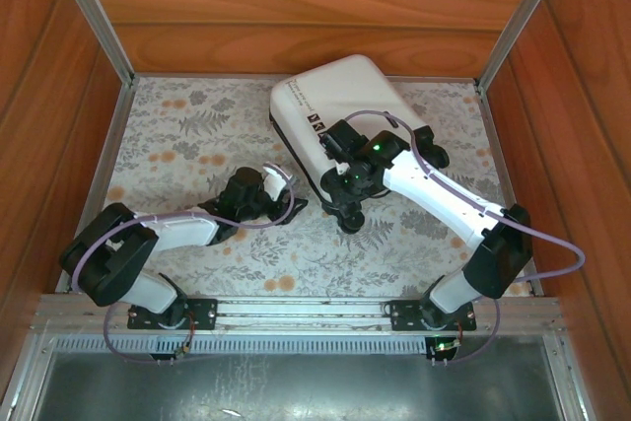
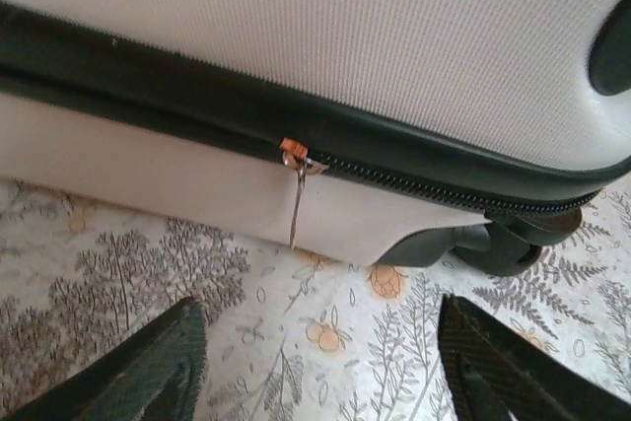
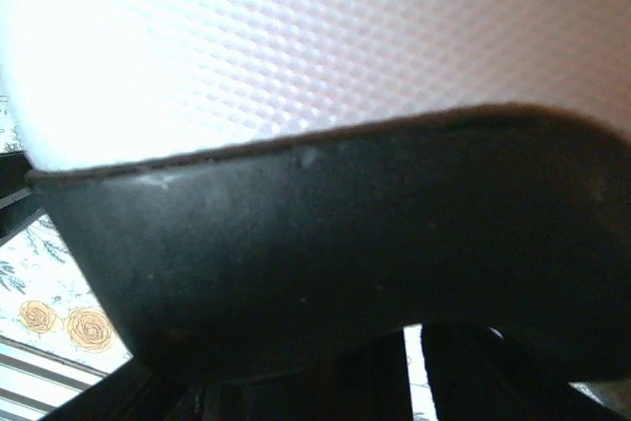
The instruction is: Pack the luggage
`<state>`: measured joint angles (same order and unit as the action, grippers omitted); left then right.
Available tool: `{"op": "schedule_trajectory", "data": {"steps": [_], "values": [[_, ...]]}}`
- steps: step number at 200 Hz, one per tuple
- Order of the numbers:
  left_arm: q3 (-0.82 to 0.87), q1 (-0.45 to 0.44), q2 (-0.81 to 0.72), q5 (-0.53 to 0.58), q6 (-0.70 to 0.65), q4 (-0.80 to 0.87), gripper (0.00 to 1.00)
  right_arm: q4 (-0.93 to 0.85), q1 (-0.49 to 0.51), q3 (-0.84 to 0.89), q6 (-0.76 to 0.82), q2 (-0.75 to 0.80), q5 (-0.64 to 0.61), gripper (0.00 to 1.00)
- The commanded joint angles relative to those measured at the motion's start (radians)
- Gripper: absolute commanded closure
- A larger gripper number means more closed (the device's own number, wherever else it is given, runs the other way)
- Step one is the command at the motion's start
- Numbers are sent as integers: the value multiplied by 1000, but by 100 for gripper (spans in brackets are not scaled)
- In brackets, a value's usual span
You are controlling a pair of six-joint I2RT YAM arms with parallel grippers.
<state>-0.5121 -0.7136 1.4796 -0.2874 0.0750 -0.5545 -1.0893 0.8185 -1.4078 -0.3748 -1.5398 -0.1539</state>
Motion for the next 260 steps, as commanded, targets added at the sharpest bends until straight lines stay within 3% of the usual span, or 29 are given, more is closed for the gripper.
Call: {"op": "schedule_trajectory", "data": {"steps": [1,10,33,86,120,188,221,260], "values": [[22,-2,75,13,-75,-203,41,6,5,-23,13,-9,-13,46],[33,-7,122,56,-72,-306,41,5,5,-22,13,-11,-14,47],[25,-5,230,44,-90,-433,36,3,5,-20,10,-11,-6,47],[3,-5,381,2,-98,-692,40,3,5,-4,8,22,-22,49],[-4,-28,423,24,-127,-790,42,-1,5,-2,8,37,-38,49],[0,-60,417,61,-136,-863,55,0,5,-11,4,30,-30,52],[13,-78,388,82,-129,-862,83,1,5,-10,-1,32,-38,56],[39,-96,357,105,-133,-862,100,19,8,-8,13,42,-26,59]]}}
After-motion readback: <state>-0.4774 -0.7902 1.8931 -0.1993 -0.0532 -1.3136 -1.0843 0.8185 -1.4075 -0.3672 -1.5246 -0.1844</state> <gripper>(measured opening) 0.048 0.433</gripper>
